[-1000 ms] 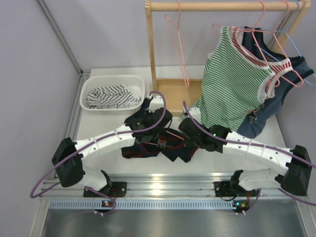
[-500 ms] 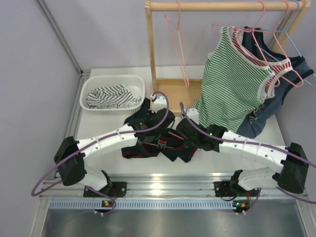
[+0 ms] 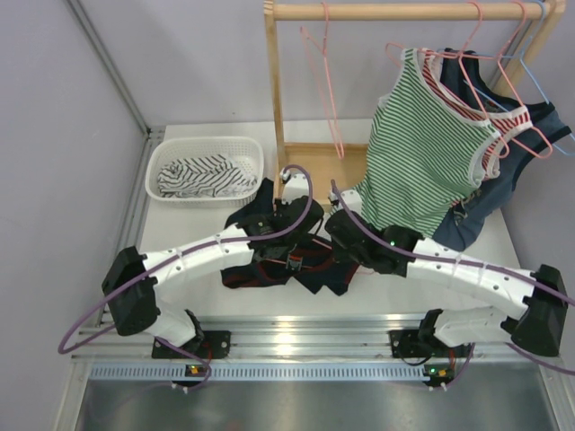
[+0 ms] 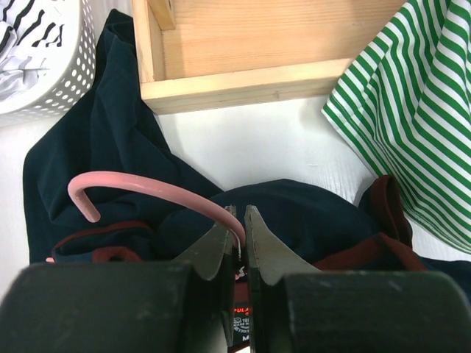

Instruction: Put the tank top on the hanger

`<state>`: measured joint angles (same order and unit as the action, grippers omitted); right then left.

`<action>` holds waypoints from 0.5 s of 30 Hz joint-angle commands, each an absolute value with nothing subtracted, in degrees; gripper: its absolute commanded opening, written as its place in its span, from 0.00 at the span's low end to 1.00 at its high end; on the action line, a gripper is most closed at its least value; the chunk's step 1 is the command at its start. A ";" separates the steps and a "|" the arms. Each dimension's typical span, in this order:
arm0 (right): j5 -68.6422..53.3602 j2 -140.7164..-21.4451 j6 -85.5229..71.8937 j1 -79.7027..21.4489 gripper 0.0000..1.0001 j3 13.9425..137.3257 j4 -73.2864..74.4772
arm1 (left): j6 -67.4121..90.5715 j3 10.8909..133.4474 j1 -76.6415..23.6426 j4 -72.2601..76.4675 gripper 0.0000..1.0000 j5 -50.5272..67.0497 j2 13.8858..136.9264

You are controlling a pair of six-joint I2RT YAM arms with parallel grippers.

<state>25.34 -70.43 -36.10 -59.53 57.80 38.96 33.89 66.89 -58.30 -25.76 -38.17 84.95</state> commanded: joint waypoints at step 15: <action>0.27 -53.18 -20.93 -52.92 0.41 43.78 7.13 | 31.46 70.31 -58.80 -26.98 0.00 -38.59 80.95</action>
